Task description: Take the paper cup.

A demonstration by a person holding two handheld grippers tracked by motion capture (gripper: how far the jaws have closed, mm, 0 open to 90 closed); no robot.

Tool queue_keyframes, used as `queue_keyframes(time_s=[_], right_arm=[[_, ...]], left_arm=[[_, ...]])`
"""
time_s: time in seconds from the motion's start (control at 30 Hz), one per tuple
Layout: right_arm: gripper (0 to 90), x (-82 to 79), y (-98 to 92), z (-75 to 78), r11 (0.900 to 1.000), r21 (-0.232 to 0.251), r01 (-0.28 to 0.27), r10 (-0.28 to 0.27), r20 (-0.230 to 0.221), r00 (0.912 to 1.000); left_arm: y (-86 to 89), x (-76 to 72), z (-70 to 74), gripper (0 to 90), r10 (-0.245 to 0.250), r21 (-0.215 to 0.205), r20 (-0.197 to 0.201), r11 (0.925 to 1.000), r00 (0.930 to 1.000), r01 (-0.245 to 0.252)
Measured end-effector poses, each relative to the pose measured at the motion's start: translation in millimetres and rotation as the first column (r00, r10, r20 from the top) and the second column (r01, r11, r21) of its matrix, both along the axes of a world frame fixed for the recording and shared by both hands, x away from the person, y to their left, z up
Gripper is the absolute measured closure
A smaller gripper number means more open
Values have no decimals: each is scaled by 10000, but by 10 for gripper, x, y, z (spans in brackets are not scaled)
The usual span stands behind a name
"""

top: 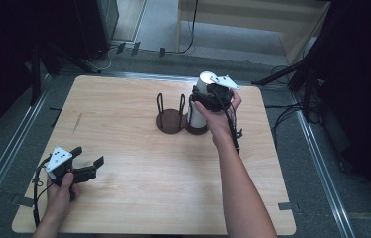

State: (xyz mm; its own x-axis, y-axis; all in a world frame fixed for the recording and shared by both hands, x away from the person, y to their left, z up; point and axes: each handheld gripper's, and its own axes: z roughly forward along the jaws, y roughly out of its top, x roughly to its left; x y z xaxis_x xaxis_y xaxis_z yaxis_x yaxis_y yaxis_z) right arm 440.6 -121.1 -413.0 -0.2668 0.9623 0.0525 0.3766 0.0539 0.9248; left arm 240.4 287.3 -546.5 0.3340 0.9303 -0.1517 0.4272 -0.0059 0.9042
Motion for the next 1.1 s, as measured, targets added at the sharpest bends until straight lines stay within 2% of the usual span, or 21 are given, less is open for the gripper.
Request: queue_keyframes(time_s=[0.27, 0.33, 0.4, 0.53, 0.63, 0.73, 0.77, 0.83, 0.93, 1.0, 1.1], right_arm=[[228, -33, -13, 66, 9999, 111, -114, 111, 297, 9995], [287, -35, -13, 89, 9998, 70, -176, 174, 322, 9993], [296, -41, 2, 98, 9997, -47, -243, 244, 347, 9991], [299, -18, 60, 68, 9978, -642, -146, 144, -37, 9999], [298, -5, 80, 35, 9968, -779, -179, 165, -188, 9997], [270, 3, 76, 20, 9974, -702, -171, 150, -300, 9994], [239, 1, 67, 26, 9981, -594, -159, 144, -257, 9996], [233, -5, 50, 45, 9992, -372, -150, 144, -161, 9998], [324, -22, 43, 70, 9989, -422, -179, 182, 71, 9998], [334, -43, 49, 94, 9985, -492, -238, 253, 303, 9992], [344, -57, 53, 126, 9987, -477, -198, 219, 424, 9989]], left_arm=[[-3, 5, -1, 84, -2, -18, 16, 10000, 10000, 2], [-3, 5, -2, 84, 0, -22, 19, 10000, 10000, 0], [-3, 5, -1, 84, 1, -11, 16, 10000, 10000, -1], [-6, 5, -1, 84, -4, 15, 11, 10000, 10000, 4], [-5, 5, -2, 84, -4, 12, 14, 10000, 10000, 4], [-4, 7, -2, 85, 7, -8, 19, 10000, 10000, -7], [-3, 7, -2, 84, 6, -7, 17, 10000, 10000, -6], [-3, 8, -2, 84, 14, -21, 13, 10000, 10000, -14], [-4, 8, -3, 85, 20, -12, 15, 10000, 10000, -20], [-5, 9, -3, 84, 13, -10, 19, 10000, 10000, -13], [-5, 9, -3, 84, 18, -2, 12, 10000, 10000, -18]])
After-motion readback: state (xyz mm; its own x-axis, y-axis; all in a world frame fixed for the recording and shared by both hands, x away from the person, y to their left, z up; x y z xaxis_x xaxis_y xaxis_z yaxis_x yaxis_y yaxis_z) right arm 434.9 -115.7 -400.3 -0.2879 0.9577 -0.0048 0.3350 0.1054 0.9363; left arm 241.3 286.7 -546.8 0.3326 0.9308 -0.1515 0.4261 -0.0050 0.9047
